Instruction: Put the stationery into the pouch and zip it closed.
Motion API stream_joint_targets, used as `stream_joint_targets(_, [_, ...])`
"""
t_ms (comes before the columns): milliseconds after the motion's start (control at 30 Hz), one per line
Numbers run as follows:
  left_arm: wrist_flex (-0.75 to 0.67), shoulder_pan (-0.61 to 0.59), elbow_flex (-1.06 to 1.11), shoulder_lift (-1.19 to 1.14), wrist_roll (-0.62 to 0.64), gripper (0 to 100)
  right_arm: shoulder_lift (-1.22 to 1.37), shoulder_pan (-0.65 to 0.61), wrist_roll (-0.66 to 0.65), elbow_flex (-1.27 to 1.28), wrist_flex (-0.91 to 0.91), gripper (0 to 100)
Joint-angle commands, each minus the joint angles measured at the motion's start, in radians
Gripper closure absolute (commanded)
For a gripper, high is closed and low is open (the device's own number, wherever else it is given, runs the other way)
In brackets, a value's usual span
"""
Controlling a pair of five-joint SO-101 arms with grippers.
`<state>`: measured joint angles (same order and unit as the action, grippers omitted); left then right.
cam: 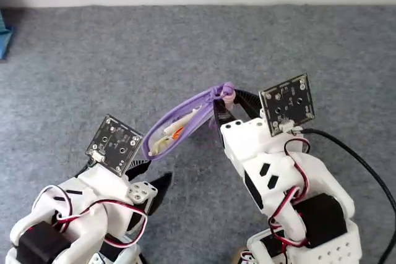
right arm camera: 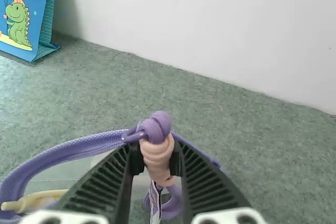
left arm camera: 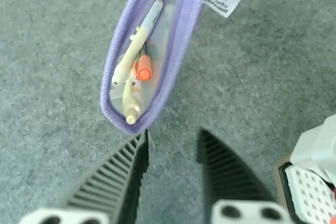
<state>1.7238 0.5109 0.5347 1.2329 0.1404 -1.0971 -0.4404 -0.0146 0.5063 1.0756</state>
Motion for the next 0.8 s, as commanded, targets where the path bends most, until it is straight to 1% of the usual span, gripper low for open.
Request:
stream_joint_targets(0, [-0.029, 0.006, -0.001, 0.005, 0.008, 99, 0.045, 0.01, -0.003, -0.095, -0.007, 99.1])
stream_joint_targets(200, [-0.032, 0.0, 0.081, -0.003, 0.006, 98, 0.125, 0.008, -0.002, -0.203, 0.013, 99.1])
stream_joint_targets(333, [-0.126, -0.005, 0.162, -0.003, 0.006, 98, 0.15, 0.004, -0.002, -0.287, 0.139, 99.1])
stream_joint_targets(400, [-0.212, -0.043, 0.196, -0.005, 0.006, 98, 0.15, 0.005, -0.002, -0.318, 0.214, 99.1])
stream_joint_targets(533, [-0.434, -0.183, 0.252, -0.006, 0.005, 98, 0.148, 0.008, -0.008, -0.384, 0.357, 99.1])
stream_joint_targets(600, [-0.551, -0.226, 0.285, -0.006, 0.005, 98, 0.15, 0.008, -0.008, -0.413, 0.421, 99.1])
stream_joint_targets(667, [-0.658, -0.232, 0.309, -0.006, 0.005, 98, 0.15, 0.008, -0.023, -0.431, 0.483, 99.1])
stream_joint_targets(767, [-0.807, -0.212, 0.337, -0.006, 0.006, 98, 0.148, 0.008, -0.084, -0.434, 0.573, 99.1])
